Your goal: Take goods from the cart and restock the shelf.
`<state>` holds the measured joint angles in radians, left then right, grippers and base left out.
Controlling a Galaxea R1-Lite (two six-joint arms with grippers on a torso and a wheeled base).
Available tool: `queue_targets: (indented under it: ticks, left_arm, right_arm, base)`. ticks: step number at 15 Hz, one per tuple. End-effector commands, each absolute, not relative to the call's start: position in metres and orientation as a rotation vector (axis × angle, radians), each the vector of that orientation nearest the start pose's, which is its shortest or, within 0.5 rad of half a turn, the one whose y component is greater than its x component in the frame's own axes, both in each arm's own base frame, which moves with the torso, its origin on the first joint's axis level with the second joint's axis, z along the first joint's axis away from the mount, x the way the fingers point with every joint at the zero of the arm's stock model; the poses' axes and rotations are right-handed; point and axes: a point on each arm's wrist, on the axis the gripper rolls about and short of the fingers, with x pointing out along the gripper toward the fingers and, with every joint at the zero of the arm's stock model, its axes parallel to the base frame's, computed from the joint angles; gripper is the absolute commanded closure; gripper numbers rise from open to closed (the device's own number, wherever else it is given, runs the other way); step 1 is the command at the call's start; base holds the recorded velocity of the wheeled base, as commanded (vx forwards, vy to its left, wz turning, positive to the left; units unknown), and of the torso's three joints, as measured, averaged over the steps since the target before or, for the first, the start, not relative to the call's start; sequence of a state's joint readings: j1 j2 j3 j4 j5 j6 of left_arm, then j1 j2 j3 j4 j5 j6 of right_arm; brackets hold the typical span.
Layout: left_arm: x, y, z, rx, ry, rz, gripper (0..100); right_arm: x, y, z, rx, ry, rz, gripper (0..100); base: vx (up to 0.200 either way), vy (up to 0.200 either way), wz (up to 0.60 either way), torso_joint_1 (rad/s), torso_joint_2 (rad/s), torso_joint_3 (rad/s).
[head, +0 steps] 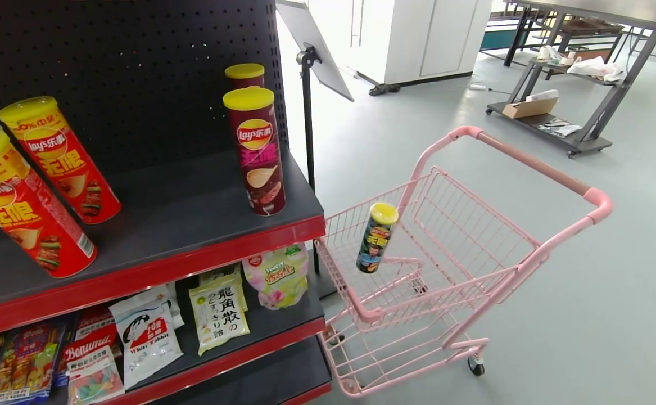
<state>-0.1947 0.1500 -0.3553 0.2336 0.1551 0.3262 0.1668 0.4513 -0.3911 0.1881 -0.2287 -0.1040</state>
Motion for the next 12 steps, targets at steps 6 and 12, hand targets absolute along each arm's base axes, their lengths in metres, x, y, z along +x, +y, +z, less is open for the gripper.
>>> queue_targets:
  ticks: [6, 12]
  left_arm:
    - [-0.0374, 0.0109, 0.1487, 0.33, 0.022, -0.046, 0]
    - [-0.0365, 0.0108, 0.1472, 0.332, 0.028, -0.052, 0]
  right_arm:
    - [0.0055, -0.0042, 0.1648, -0.152, 0.245, -0.048, 0]
    - [0.0055, -0.0042, 0.1643, -0.154, 0.247, -0.048, 0]
  base:
    - [0.0, 0.0, 0.0, -0.14, 0.38, 0.229]
    - [0.0, 0.0, 0.0, -0.173, 0.51, 0.332]
